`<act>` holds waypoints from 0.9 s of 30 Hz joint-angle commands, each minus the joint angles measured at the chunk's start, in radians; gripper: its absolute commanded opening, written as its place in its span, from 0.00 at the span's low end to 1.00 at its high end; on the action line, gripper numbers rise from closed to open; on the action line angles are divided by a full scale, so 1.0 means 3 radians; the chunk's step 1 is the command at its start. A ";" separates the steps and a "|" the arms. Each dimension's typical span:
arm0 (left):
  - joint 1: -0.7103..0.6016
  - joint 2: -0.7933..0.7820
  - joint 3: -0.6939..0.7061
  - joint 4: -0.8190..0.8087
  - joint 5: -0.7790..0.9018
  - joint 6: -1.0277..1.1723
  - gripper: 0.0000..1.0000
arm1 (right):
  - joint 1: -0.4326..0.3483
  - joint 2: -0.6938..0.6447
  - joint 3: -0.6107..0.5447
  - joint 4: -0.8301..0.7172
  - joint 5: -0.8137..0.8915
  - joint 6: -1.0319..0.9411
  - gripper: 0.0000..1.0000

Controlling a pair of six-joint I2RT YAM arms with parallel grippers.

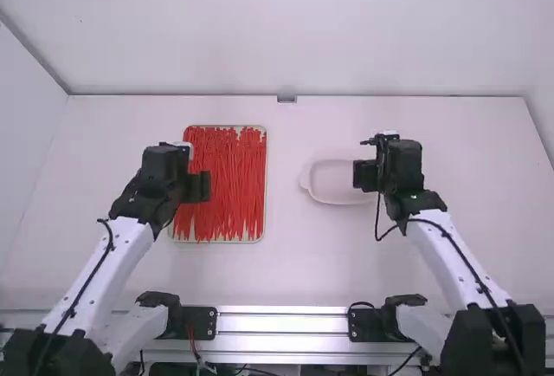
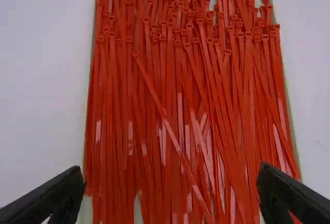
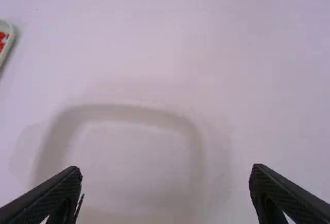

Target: Fasten the cable tie

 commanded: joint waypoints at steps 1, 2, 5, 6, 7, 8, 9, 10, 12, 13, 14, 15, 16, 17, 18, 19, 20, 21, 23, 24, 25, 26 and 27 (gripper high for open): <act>-0.0043 0.0122 0.0156 -0.0046 -0.0013 -0.0078 0.91 | 0.0028 0.0152 0.0186 -0.0024 0.0000 -0.0005 0.90; -0.0047 0.0177 0.0195 -0.0067 -0.0020 -0.0131 0.92 | 0.0031 0.0211 0.0221 -0.0038 -0.0002 -0.0005 0.92; -0.0056 0.0297 0.0296 -0.0160 0.0002 -0.0148 0.95 | 0.0046 0.0340 0.0301 -0.0055 -0.0010 -0.0006 0.94; -0.0057 0.0322 0.0325 -0.0198 -0.0002 -0.0188 0.95 | 0.0052 0.0367 0.0317 -0.0059 -0.0009 -0.0007 0.95; -0.0059 0.0370 0.0393 -0.0284 -0.0022 -0.0201 0.97 | 0.0058 0.0416 0.0348 -0.0066 -0.0011 -0.0008 0.96; -0.0058 0.0385 0.0418 -0.0313 -0.0021 -0.0203 0.97 | 0.0058 0.0431 0.0357 -0.0076 -0.0011 0.0001 0.96; -0.0061 0.0411 0.0465 -0.0360 -0.0010 -0.0208 0.98 | 0.0057 0.0458 0.0373 -0.0093 0.0001 0.0068 0.97; -0.0063 0.0428 0.0495 -0.0387 -0.0012 -0.0213 0.98 | 0.0059 0.0474 0.0383 -0.0100 0.0003 0.0104 0.97; -0.0066 0.0454 0.0558 -0.0452 -0.0023 -0.0295 0.99 | 0.0061 0.0499 0.0399 -0.0125 -0.0001 0.0142 0.98; -0.0067 0.0471 0.0607 -0.0511 -0.0022 -0.0312 0.99 | 0.0065 0.0513 0.0407 -0.0148 0.0001 0.0138 0.98; -0.0067 0.0473 0.0618 -0.0521 -0.0015 -0.0313 0.99 | 0.0068 0.0515 0.0408 -0.0152 0.0001 0.0140 0.98; -0.0067 0.0479 0.0638 -0.0544 -0.0010 -0.0314 0.99 | 0.0067 0.0519 0.0411 -0.0154 0.0000 0.0141 0.98; -0.0067 0.0482 0.0655 -0.0558 -0.0015 -0.0346 0.99 | 0.0064 0.0519 0.0412 -0.0154 0.0001 0.0141 0.98; -0.0067 0.0482 0.0656 -0.0561 -0.0015 -0.0370 0.99 | 0.0064 0.0519 0.0411 -0.0155 0.0000 0.0141 0.98; -0.0066 0.0482 0.0660 -0.0567 -0.0018 -0.0459 0.99 | 0.0069 0.0519 0.0411 -0.0155 0.0000 0.0148 0.98; -0.0065 0.0482 0.0661 -0.0571 -0.0019 -0.0496 0.99 | 0.0070 0.0519 0.0411 -0.0158 0.0000 0.0168 0.98; -0.0067 0.0482 0.0665 -0.0591 -0.0011 -0.0565 0.99 | 0.0069 0.0519 0.0411 -0.0168 0.0000 0.0167 0.98; -0.0067 0.0482 0.0666 -0.0594 -0.0011 -0.0567 0.99 | 0.0066 0.0519 0.0411 -0.0174 0.0000 0.0168 0.98; -0.0065 0.0482 0.0665 -0.0605 -0.0020 -0.0562 0.99 | 0.0064 0.0519 0.0411 -0.0188 0.0000 0.0167 0.98; -0.0066 0.0482 0.0666 -0.0605 -0.0024 -0.0562 0.99 | 0.0065 0.0519 0.0411 -0.0189 0.0000 0.0165 0.98; -0.0066 0.0482 0.0665 -0.0607 -0.0024 -0.0561 0.99 | 0.0065 0.0519 0.0411 -0.0189 -0.0001 0.0165 0.98; -0.0067 0.0482 0.0665 -0.0608 -0.0024 -0.0556 0.99 | 0.0065 0.0519 0.0411 -0.0188 0.0000 0.0165 0.98; -0.0067 0.0482 0.0665 -0.0607 -0.0018 -0.0524 0.99 | 0.0064 0.0519 0.0411 -0.0186 0.0000 0.0167 0.98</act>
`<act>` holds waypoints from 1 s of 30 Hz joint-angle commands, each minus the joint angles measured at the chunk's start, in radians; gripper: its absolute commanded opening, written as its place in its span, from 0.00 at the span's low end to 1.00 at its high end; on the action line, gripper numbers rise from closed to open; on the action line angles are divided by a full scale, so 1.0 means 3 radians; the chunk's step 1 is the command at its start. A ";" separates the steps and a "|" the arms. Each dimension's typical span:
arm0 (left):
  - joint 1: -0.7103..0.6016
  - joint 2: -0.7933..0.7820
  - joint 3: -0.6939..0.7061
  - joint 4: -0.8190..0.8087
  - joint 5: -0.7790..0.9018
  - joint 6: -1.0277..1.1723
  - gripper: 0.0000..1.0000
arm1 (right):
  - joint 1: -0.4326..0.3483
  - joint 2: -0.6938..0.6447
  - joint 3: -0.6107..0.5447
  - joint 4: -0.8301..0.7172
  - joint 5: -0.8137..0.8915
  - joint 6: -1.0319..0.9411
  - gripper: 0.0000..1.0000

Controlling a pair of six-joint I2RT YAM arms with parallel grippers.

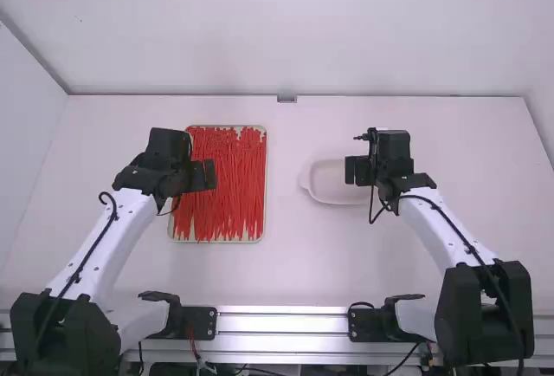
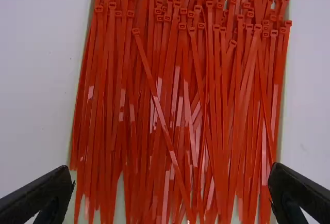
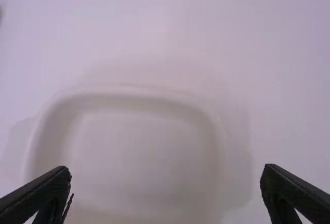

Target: Fasten the cable tie

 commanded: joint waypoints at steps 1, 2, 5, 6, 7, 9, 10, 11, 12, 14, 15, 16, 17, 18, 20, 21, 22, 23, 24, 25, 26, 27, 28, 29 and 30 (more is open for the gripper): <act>-0.0031 0.0019 0.0078 -0.0014 -0.0011 0.0003 0.99 | 0.0015 0.0025 0.0123 0.0001 0.0004 0.0017 0.98; -0.0031 0.0019 0.0078 -0.0015 -0.0014 0.0003 0.99 | 0.0015 0.0025 0.0123 0.0004 0.0003 0.0015 0.98; -0.0028 0.0019 0.0078 -0.0029 -0.0024 0.0001 0.99 | 0.0017 0.0025 0.0123 -0.0004 0.0003 0.0018 0.98; -0.0028 0.0019 0.0078 -0.0029 -0.0024 0.0001 0.99 | 0.0017 0.0025 0.0123 -0.0004 0.0003 0.0018 0.98; -0.0029 0.0019 0.0078 -0.0028 -0.0023 0.0003 0.99 | 0.0017 0.0025 0.0123 -0.0006 -0.0009 0.0015 0.98; -0.0032 0.0019 0.0078 -0.0025 -0.0024 0.0003 1.00 | 0.0022 0.0025 0.0123 -0.0011 -0.0009 0.0017 0.98; -0.0032 0.0019 0.0078 -0.0025 -0.0023 0.0003 0.99 | 0.0022 0.0025 0.0123 -0.0013 -0.0010 0.0017 0.98; -0.0032 0.0019 0.0078 -0.0025 -0.0024 0.0003 0.99 | 0.0022 0.0025 0.0123 -0.0013 -0.0010 0.0018 0.98; -0.0031 0.0019 0.0078 -0.0025 -0.0024 0.0003 1.00 | 0.0022 0.0025 0.0123 -0.0015 -0.0011 0.0017 0.98; -0.0031 0.0019 0.0078 -0.0025 -0.0024 0.0003 0.99 | 0.0022 0.0025 0.0123 -0.0015 -0.0045 0.0017 0.98; -0.0028 0.0019 0.0078 -0.0025 -0.0024 0.0003 0.99 | 0.0022 0.0025 0.0123 -0.0015 -0.0102 0.0015 0.98; -0.0032 0.0019 0.0078 -0.0025 -0.0024 0.0003 0.99 | 0.0023 0.0025 0.0123 -0.0018 -0.0113 0.0017 0.98; -0.0032 0.0019 0.0078 -0.0024 -0.0024 0.0003 0.99 | 0.0023 0.0025 0.0123 -0.0020 -0.0113 0.0017 0.98; -0.0027 0.0019 0.0078 -0.0024 -0.0024 0.0004 0.99 | 0.0022 0.0027 0.0123 -0.0029 -0.0108 0.0015 0.98; -0.0031 0.0019 0.0078 -0.0020 -0.0015 0.0067 0.99 | 0.0019 0.0027 0.0123 -0.0046 -0.0111 0.0017 0.98; -0.0031 0.0019 0.0078 -0.0022 -0.0025 0.0064 0.99 | 0.0020 0.0027 0.0123 -0.0055 -0.0109 0.0015 0.98; -0.0031 0.0019 0.0078 -0.0024 -0.0025 0.0065 0.99 | 0.0023 0.0027 0.0123 -0.0066 -0.0107 0.0015 0.98; -0.0029 0.0019 0.0078 -0.0025 -0.0025 0.0067 0.99 | 0.0023 0.0027 0.0123 -0.0076 -0.0108 0.0015 0.98; -0.0028 0.0019 0.0078 -0.0027 -0.0025 0.0066 0.99 | 0.0022 0.0027 0.0123 -0.0089 -0.0108 0.0014 0.98; -0.0028 0.0019 0.0078 -0.0027 -0.0025 0.0066 0.99 | 0.0022 0.0027 0.0123 -0.0090 -0.0108 0.0014 0.98; -0.0031 0.0019 0.0078 -0.0025 -0.0027 0.0067 0.99 | 0.0019 0.0027 0.0123 -0.0102 -0.0086 0.0014 0.98; -0.0031 0.0019 0.0078 -0.0027 -0.0027 0.0081 0.99 | 0.0019 0.0027 0.0123 -0.0107 -0.0083 0.0014 0.98; -0.0031 0.0019 0.0078 -0.0025 -0.0024 0.0099 0.99 | 0.0019 0.0027 0.0123 -0.0109 -0.0084 0.0014 0.98; -0.0032 0.0019 0.0078 -0.0025 -0.0014 0.0158 0.99 | 0.0019 0.0027 0.0123 -0.0114 -0.0085 0.0013 0.98; -0.0032 0.0019 0.0078 -0.0027 -0.0017 0.0175 0.99 | 0.0019 0.0027 0.0123 -0.0114 -0.0085 0.0015 0.98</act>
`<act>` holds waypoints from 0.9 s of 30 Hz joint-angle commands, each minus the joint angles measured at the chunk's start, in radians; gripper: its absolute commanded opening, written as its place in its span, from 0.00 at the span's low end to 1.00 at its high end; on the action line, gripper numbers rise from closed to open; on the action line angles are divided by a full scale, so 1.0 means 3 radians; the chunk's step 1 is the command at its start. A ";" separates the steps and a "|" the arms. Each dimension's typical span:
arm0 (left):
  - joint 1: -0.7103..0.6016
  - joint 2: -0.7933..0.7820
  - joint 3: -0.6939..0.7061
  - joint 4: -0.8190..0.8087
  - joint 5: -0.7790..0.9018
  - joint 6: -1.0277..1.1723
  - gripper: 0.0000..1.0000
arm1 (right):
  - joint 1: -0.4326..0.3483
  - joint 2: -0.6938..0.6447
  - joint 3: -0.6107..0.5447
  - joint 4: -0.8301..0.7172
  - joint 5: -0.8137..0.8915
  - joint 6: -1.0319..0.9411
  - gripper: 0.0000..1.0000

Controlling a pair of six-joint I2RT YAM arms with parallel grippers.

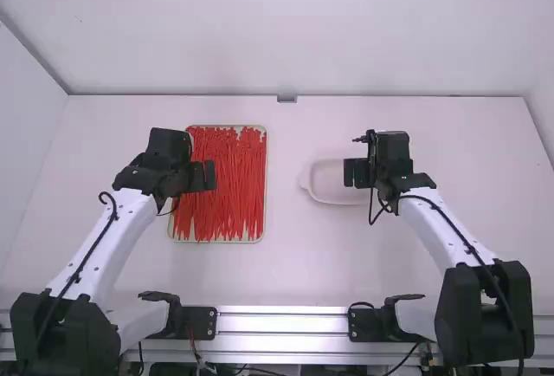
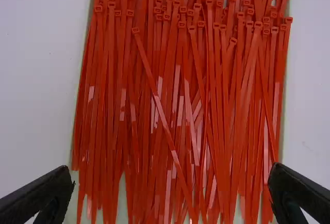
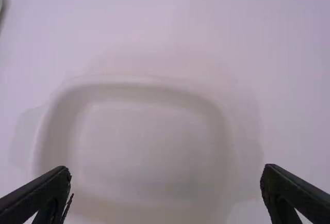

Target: Fasten the cable tie

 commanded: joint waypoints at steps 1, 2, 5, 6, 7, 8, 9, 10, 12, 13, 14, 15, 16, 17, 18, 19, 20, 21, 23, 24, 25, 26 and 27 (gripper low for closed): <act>-0.0032 0.0018 0.0078 -0.0015 -0.0019 0.0117 0.99 | 0.0013 0.0027 0.0120 -0.0011 -0.0004 0.0013 0.98; -0.0031 0.0018 0.0078 -0.0015 -0.0023 0.0146 0.99 | 0.0013 0.0027 0.0120 -0.0011 -0.0004 0.0014 0.98; -0.0028 0.0019 0.0078 -0.0014 -0.0013 0.0132 0.99 | 0.0013 0.0027 0.0120 -0.0009 -0.0004 0.0014 0.98; -0.0032 0.0018 0.0078 -0.0014 -0.0014 0.0131 0.99 | 0.0013 0.0027 0.0120 -0.0009 -0.0003 0.0013 0.98; -0.0034 0.0019 0.0076 -0.0014 -0.0015 0.0130 0.99 | 0.0017 0.0027 0.0120 -0.0010 -0.0004 0.0013 0.98; -0.0034 0.0019 0.0076 -0.0014 -0.0013 0.0131 0.99 | 0.0015 0.0027 0.0120 -0.0010 -0.0003 0.0014 0.98; -0.0034 0.0019 0.0076 -0.0014 -0.0013 0.0131 0.99 | 0.0015 0.0027 0.0120 -0.0011 -0.0004 0.0013 0.98; -0.0034 0.0019 0.0076 -0.0013 -0.0014 0.0130 0.99 | 0.0015 0.0027 0.0120 -0.0011 -0.0004 0.0011 0.98; -0.0024 0.0019 0.0076 -0.0014 -0.0014 0.0130 0.99 | 0.0011 0.0027 0.0120 -0.0011 -0.0001 0.0013 0.98; -0.0018 0.0019 0.0076 -0.0013 -0.0015 0.0131 0.99 | 0.0013 0.0027 0.0120 -0.0011 -0.0003 0.0011 0.98; -0.0014 0.0019 0.0076 -0.0014 -0.0014 0.0130 0.99 | 0.0013 0.0027 0.0120 -0.0010 -0.0004 -0.0004 0.98; -0.0010 0.0019 0.0076 -0.0014 -0.0014 0.0130 0.99 | 0.0013 0.0027 0.0120 -0.0010 -0.0004 0.0003 0.98; -0.0010 0.0019 0.0076 -0.0014 -0.0014 0.0131 0.99 | 0.0013 0.0027 0.0120 -0.0010 -0.0003 0.0003 0.98; -0.0009 0.0019 0.0074 -0.0009 -0.0015 0.0131 0.99 | 0.0013 0.0027 0.0120 -0.0009 -0.0003 0.0000 0.98; -0.0010 0.0019 0.0070 -0.0001 -0.0015 0.0131 0.99 | 0.0013 0.0027 0.0120 -0.0009 -0.0003 -0.0001 0.98; -0.0013 0.0019 0.0069 0.0000 -0.0014 0.0130 0.99 | 0.0013 0.0027 0.0120 -0.0008 -0.0001 -0.0001 0.98; -0.0010 0.0019 0.0069 -0.0001 -0.0014 0.0130 0.99 | 0.0013 0.0027 0.0120 -0.0003 -0.0003 0.0001 0.98; -0.0009 0.0019 0.0069 -0.0001 -0.0015 0.0131 0.99 | 0.0013 0.0027 0.0120 0.0001 -0.0004 0.0000 0.98; -0.0010 0.0019 0.0069 0.0000 -0.0015 0.0130 0.99 | 0.0013 0.0027 0.0120 0.0003 -0.0003 0.0000 0.98; -0.0010 0.0019 0.0069 0.0001 -0.0015 0.0130 0.99 | 0.0013 0.0027 0.0120 0.0003 -0.0001 0.0000 0.98; -0.0010 0.0019 0.0069 0.0005 -0.0015 0.0131 0.99 | 0.0011 0.0027 0.0120 0.0003 -0.0003 0.0000 0.98; -0.0009 0.0019 0.0069 0.0011 -0.0015 0.0130 0.99 | 0.0011 0.0027 0.0120 0.0001 -0.0003 0.0000 0.98; -0.0010 0.0019 0.0069 0.0013 -0.0015 0.0130 0.99 | 0.0011 0.0027 0.0120 0.0001 -0.0003 0.0000 0.98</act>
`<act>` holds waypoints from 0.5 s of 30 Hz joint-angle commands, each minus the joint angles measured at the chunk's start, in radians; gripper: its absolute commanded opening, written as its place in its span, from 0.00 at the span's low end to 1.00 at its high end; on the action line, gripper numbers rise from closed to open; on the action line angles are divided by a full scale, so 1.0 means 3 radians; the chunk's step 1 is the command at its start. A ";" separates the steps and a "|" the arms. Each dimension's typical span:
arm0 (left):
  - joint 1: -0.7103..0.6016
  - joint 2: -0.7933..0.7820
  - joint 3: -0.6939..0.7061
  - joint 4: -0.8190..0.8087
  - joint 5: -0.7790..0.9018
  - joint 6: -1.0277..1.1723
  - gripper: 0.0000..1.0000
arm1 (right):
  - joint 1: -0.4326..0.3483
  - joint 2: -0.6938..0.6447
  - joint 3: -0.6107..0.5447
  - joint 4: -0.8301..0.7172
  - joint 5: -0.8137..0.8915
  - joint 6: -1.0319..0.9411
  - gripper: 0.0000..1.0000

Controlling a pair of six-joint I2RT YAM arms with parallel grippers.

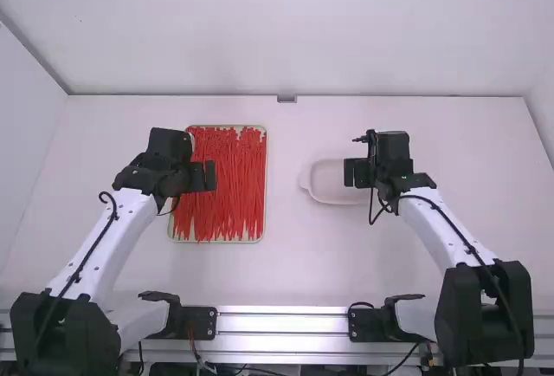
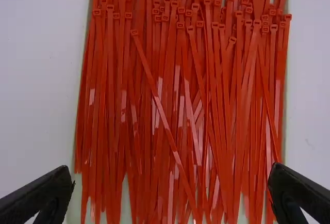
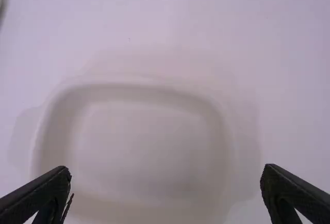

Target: Fasten the cable tie

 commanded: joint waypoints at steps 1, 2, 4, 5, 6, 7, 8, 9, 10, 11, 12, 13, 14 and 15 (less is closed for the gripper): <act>-0.0010 0.0017 0.0069 0.0003 -0.0017 0.0052 0.99 | 0.0011 0.0027 0.0117 0.0000 -0.0006 0.0005 0.98; -0.0010 0.0017 0.0069 0.0009 -0.0017 0.0052 0.99 | 0.0013 0.0027 0.0117 0.0001 -0.0008 0.0003 0.98; -0.0010 0.0017 0.0069 0.0013 -0.0017 0.0051 0.99 | 0.0011 0.0027 0.0117 0.0003 -0.0009 -0.0018 0.98; -0.0010 0.0017 0.0069 0.0014 -0.0017 0.0052 0.99 | 0.0013 0.0027 0.0117 0.0003 -0.0005 -0.0017 0.98; -0.0010 0.0017 0.0069 0.0014 -0.0020 0.0052 0.99 | 0.0011 0.0027 0.0117 0.0003 -0.0006 -0.0018 0.98; -0.0010 0.0017 0.0069 0.0013 -0.0023 0.0052 0.99 | 0.0011 0.0027 0.0117 0.0003 -0.0006 -0.0018 0.98; -0.0010 0.0017 0.0069 0.0013 -0.0020 0.0052 0.99 | 0.0011 0.0027 0.0117 0.0003 -0.0006 -0.0018 0.98; -0.0010 0.0017 0.0069 0.0013 -0.0018 0.0052 0.99 | 0.0011 0.0027 0.0117 0.0004 -0.0006 -0.0018 0.98; -0.0009 0.0017 0.0069 0.0013 -0.0014 0.0052 0.99 | 0.0009 0.0027 0.0117 0.0011 -0.0008 -0.0018 0.98; -0.0010 0.0017 0.0069 0.0013 -0.0015 0.0052 0.99 | 0.0009 0.0027 0.0117 0.0015 -0.0008 -0.0017 0.98; -0.0010 0.0017 0.0069 0.0011 -0.0014 0.0051 1.00 | 0.0010 0.0027 0.0117 0.0015 -0.0008 -0.0018 0.98; -0.0011 0.0017 0.0069 0.0010 -0.0015 0.0052 0.99 | 0.0010 0.0027 0.0117 0.0015 -0.0008 -0.0017 0.98; -0.0013 0.0017 0.0069 0.0009 -0.0015 0.0052 0.99 | 0.0009 0.0027 0.0117 0.0018 -0.0009 -0.0017 0.98; -0.0009 0.0017 0.0069 0.0008 -0.0015 0.0052 0.99 | 0.0010 0.0027 0.0117 0.0017 -0.0006 -0.0017 0.98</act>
